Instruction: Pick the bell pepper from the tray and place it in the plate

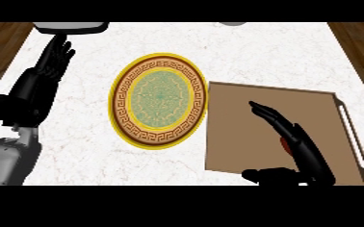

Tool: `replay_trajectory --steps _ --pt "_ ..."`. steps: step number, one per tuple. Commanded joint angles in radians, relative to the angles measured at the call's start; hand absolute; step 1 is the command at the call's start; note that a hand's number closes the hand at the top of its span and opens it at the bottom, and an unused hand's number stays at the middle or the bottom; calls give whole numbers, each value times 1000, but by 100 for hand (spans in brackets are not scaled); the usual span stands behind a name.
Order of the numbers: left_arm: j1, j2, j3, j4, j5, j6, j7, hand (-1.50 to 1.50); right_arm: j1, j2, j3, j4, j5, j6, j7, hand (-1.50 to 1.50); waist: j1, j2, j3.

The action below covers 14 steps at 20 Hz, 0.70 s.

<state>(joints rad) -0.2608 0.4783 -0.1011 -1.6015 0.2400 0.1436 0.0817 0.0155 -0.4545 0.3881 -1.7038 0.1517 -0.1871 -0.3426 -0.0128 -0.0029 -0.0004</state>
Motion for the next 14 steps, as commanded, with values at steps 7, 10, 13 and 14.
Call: replay_trajectory --steps 7,10,13,14 --pt "7 16 13 -24 7 -27 26 0 -34 -377 -64 -219 208 206 545 -150 0 -5 -7" --pt "6 8 29 10 5 -31 -15 0 -58 -438 -20 -296 215 343 714 -150 5 0 -7" --pt "-5 0 1 -28 -19 -19 20 0 -62 -491 -8 -320 165 482 833 -150 12 0 -4" --pt "-3 -6 8 2 -20 -24 -2 0 -97 -466 25 -341 155 522 903 -150 19 3 -4"
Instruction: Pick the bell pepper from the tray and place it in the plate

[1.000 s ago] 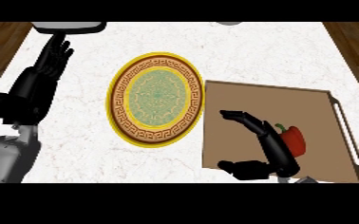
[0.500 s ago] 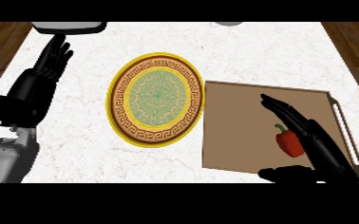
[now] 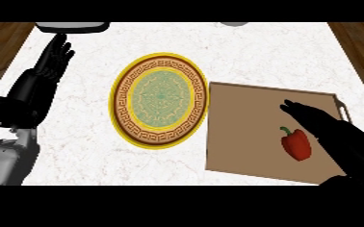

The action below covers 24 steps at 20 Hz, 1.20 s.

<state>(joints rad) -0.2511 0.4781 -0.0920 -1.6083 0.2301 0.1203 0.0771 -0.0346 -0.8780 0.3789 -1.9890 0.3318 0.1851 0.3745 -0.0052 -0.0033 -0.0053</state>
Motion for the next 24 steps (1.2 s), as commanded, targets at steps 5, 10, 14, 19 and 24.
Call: replay_trajectory --steps 5,10,14,19,24 --pt "-19 -18 21 4 -6 -32 27 0 -74 40 79 -20 20 229 281 -150 9 4 5" --pt "-44 -72 24 39 -58 -28 12 0 -158 171 92 52 111 286 355 -150 8 4 5" --pt "0 -58 58 -4 -45 -65 2 0 -157 176 76 88 180 321 384 -150 10 3 5" --pt "19 -99 53 -35 -77 -49 39 0 -94 180 39 189 260 304 285 -150 6 2 5" --pt "25 -119 45 -128 -121 -39 108 0 -109 257 32 304 324 299 198 -150 11 2 6"
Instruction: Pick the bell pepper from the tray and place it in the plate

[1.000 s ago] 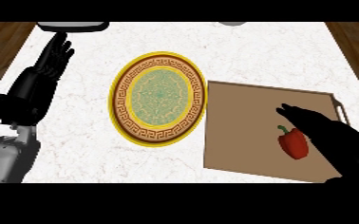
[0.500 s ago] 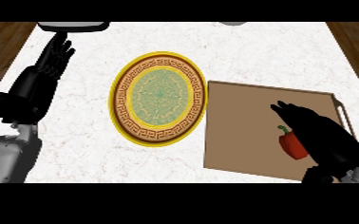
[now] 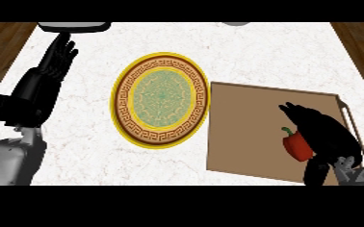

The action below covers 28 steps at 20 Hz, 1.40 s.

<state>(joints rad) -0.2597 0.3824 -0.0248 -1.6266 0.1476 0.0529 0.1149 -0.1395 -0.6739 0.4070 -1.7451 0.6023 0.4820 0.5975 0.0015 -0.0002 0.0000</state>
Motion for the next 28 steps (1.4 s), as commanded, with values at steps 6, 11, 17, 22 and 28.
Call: replay_trajectory --steps 6,11,17,22,28 --pt "41 -18 48 -49 -25 -41 8 0 94 76 3 120 136 -44 -134 -150 0 -1 0" --pt "-13 -44 51 -54 -61 -41 69 0 13 126 -39 241 216 -13 -158 -150 1 -1 0" --pt "18 -68 54 4 -72 -58 -24 0 -30 173 -60 367 248 -200 -334 150 4 2 1" --pt "26 -67 69 -2 -55 -86 -2 0 -62 175 -57 370 370 -322 -357 150 3 1 0" --pt "39 -24 137 18 -53 -60 3 0 257 263 -182 153 389 -432 72 150 -112 -24 -3"
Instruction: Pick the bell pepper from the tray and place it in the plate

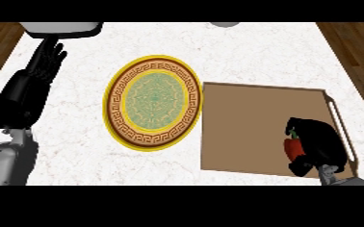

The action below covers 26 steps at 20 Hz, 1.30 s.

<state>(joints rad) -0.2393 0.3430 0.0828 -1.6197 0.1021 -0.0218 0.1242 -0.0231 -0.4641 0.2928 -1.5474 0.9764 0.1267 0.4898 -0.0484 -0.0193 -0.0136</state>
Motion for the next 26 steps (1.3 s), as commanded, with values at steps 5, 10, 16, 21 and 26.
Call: replay_trajectory --steps 5,10,16,21,26 --pt "60 -2 14 -19 -15 16 -15 0 384 115 -14 -324 189 -214 386 150 -41 -5 10" --pt "61 -5 11 -32 0 -7 -23 0 534 182 179 -674 336 -214 482 150 7 7 10" --pt "26 -53 -56 -26 -36 4 -23 0 407 266 402 -811 501 -215 465 150 39 14 12" --pt "-5 -25 -18 7 -8 -32 -14 0 281 427 589 -777 633 -171 503 150 47 18 12" --pt "-87 -33 -20 20 -36 3 44 0 34 458 648 -731 573 -41 655 150 57 23 12"
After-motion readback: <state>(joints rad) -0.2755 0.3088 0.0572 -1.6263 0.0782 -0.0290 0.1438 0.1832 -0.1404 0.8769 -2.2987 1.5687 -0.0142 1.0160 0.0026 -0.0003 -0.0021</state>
